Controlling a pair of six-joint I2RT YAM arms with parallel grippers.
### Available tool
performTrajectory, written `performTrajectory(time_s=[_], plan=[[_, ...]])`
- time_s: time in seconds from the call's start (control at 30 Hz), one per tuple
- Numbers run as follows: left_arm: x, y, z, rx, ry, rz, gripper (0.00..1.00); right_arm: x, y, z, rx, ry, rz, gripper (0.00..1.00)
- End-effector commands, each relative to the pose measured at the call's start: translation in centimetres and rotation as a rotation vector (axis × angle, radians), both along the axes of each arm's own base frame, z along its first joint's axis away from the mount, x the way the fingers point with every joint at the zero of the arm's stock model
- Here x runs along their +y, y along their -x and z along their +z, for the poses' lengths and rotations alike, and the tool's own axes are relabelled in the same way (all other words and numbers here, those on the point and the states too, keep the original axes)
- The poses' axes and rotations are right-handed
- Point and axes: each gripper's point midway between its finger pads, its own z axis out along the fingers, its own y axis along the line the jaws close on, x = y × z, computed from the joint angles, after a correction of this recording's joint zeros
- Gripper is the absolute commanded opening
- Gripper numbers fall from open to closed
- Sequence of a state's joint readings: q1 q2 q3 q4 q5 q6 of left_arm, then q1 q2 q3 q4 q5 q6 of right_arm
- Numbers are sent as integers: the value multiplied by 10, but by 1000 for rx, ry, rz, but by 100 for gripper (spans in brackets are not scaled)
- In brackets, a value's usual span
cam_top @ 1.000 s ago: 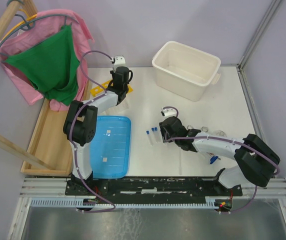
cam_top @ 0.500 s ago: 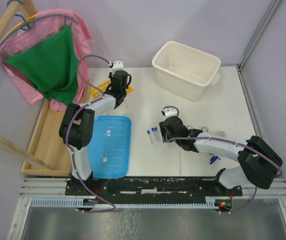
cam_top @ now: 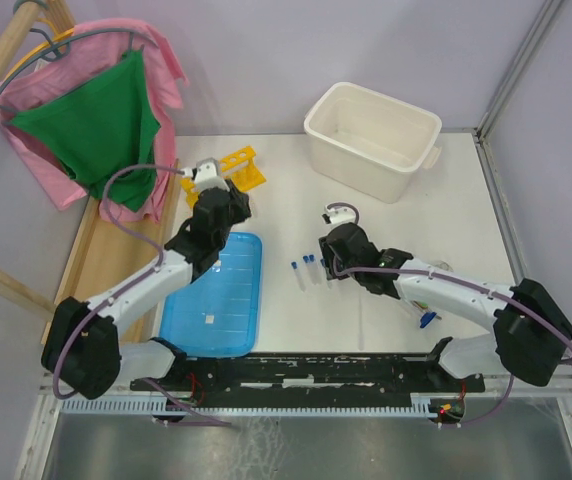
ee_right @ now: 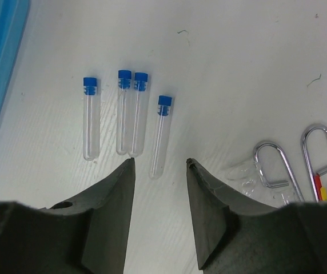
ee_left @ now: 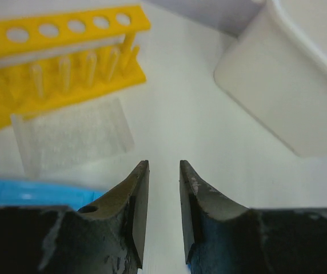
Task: Organize the chemistry lab equipment
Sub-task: Insert the test tube into the slot of the test tube rack, then pick up the test tube at the center of the board.
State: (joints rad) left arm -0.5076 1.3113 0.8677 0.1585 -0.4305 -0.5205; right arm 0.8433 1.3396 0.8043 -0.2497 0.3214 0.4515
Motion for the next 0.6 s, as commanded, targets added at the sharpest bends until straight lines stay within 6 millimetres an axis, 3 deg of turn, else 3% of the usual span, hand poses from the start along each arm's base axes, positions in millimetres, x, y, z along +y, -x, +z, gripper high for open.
performTrajectory(time_s=[0.0,0.1,0.2,0.57], plan=[[-19,66,-72,211,128,-118,34,8,4,-10,73,5,18,48],[-18,98,-93,257,121,-149,34,14,5,-20,109,16,36,46],[-14,114,-90,243,131,-156,34,12,0,-23,109,45,16,45],[-11,126,-72,211,152,-186,34,15,-2,-39,149,86,10,44]])
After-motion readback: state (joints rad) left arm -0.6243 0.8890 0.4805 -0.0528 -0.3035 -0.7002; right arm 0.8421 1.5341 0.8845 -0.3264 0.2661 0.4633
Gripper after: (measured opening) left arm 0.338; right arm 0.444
